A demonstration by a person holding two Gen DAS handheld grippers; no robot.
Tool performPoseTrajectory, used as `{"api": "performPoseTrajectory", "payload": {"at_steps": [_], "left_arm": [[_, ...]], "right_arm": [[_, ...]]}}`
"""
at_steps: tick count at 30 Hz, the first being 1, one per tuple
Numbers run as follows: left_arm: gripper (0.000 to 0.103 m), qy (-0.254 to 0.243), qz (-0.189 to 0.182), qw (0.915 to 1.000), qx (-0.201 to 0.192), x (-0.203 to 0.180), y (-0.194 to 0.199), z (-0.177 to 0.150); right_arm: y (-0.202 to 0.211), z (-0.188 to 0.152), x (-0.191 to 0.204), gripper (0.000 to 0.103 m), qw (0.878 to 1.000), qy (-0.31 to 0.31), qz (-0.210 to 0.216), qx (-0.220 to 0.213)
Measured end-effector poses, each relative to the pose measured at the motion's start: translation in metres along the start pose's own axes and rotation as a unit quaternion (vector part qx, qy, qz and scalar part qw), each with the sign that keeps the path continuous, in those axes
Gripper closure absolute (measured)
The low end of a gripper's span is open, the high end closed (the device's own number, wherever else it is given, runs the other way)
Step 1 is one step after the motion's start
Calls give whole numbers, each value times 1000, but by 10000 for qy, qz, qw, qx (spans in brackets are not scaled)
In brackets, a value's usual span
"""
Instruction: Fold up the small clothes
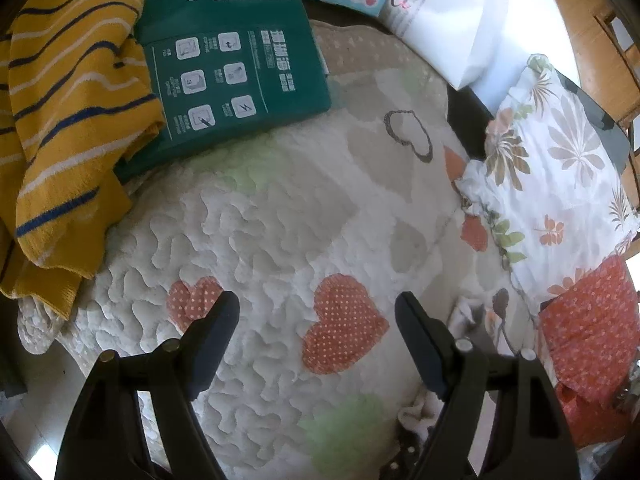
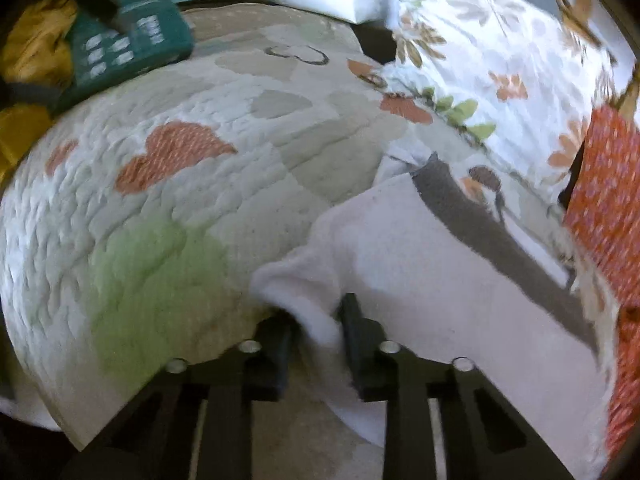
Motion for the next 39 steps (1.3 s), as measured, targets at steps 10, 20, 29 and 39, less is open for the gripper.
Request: {"api": "performPoseTrajectory", "payload": {"at_steps": [10, 20, 29, 39], "left_arm": [[23, -780, -119, 9968, 136, -72, -9, -60], [23, -2587, -663, 9543, 1342, -186, -46, -236], [23, -3184, -629, 9290, 1777, -210, -73, -317], [23, -3322, -596, 9222, 1890, -223, -88, -344]], "right_arm": [[79, -18, -129, 93, 9724, -2082, 650, -823], [138, -235, -300, 93, 9156, -3994, -356, -299], [101, -288, -297, 89, 9069, -4205, 135, 217], [149, -290, -338, 59, 8909, -4534, -14, -286]]}}
Point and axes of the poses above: each gripper's, at about its wrist camera, not at the fingertips, and y roughly against the way its jaws point, x to its left, z to its top, the point moved 9 cm from there along -y, roughly the way its jaws point, and after that the axes turned 12 degrees about y, right-handed, at the moved point
